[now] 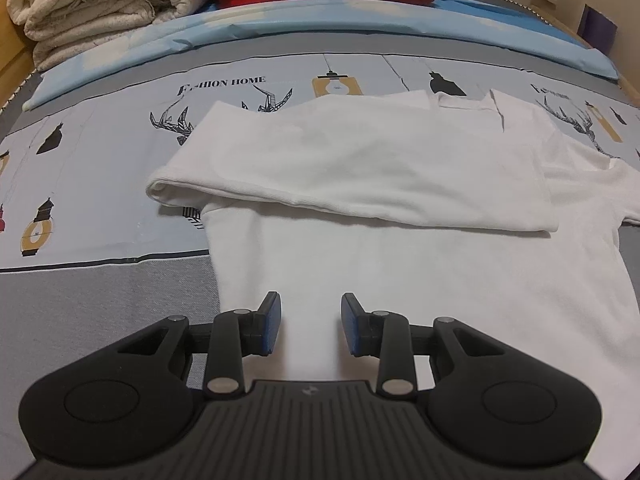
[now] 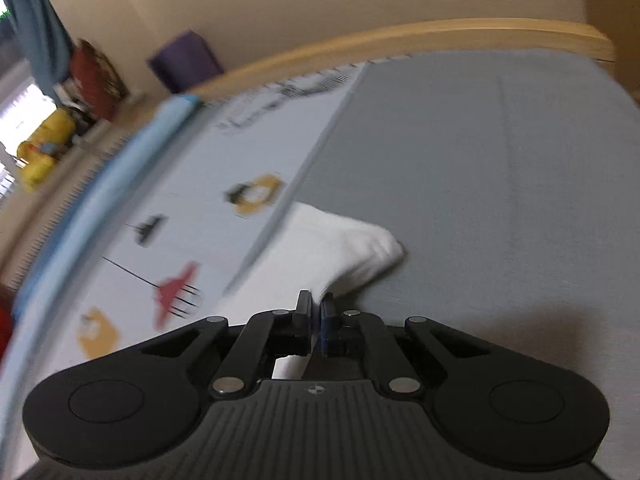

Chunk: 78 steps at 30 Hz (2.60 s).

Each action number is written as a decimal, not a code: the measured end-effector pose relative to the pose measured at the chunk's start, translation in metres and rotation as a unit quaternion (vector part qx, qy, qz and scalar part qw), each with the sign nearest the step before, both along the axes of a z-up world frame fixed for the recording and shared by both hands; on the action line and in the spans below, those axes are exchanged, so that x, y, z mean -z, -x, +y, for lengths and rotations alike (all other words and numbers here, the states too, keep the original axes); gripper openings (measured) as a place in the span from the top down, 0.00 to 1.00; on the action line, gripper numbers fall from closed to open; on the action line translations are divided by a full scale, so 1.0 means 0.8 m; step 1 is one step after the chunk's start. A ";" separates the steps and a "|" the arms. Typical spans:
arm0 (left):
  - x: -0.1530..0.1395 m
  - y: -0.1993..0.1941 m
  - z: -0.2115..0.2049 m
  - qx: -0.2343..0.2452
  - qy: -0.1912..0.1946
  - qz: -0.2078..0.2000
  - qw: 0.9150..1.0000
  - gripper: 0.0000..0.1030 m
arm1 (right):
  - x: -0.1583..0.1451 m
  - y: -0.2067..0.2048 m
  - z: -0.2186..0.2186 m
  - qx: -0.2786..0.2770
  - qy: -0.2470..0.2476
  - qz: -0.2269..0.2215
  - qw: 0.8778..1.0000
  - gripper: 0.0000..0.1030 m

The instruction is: Fold small clothes

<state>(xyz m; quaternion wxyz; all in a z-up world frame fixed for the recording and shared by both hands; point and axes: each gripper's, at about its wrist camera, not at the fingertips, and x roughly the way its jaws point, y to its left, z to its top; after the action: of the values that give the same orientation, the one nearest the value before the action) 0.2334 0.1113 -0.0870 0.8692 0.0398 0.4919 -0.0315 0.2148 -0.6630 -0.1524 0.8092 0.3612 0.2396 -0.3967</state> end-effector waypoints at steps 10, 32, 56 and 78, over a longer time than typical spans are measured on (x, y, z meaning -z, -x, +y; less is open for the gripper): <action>0.000 -0.018 -0.018 0.010 0.050 -0.033 0.998 0.64 | -0.076 -0.022 0.083 -0.031 0.152 0.008 0.988 0.72; 0.042 -0.050 -0.193 0.210 0.068 -0.066 0.973 0.33 | -0.061 -0.041 0.426 -0.436 -0.071 0.084 0.893 0.61; -0.048 -0.112 0.225 -0.286 -0.078 -0.171 0.940 0.95 | -0.020 -0.069 0.453 -0.369 0.003 0.176 0.913 0.87; 0.068 -0.201 0.066 -0.053 -0.018 -0.105 0.993 0.31 | -0.018 -0.071 0.452 -0.371 0.013 0.178 0.911 0.91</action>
<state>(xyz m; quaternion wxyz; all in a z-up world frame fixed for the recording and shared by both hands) 0.3940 0.1641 -0.1413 0.9157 0.0325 0.3997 0.0279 0.2714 -0.3014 -0.1383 0.8466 0.1585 0.4915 -0.1286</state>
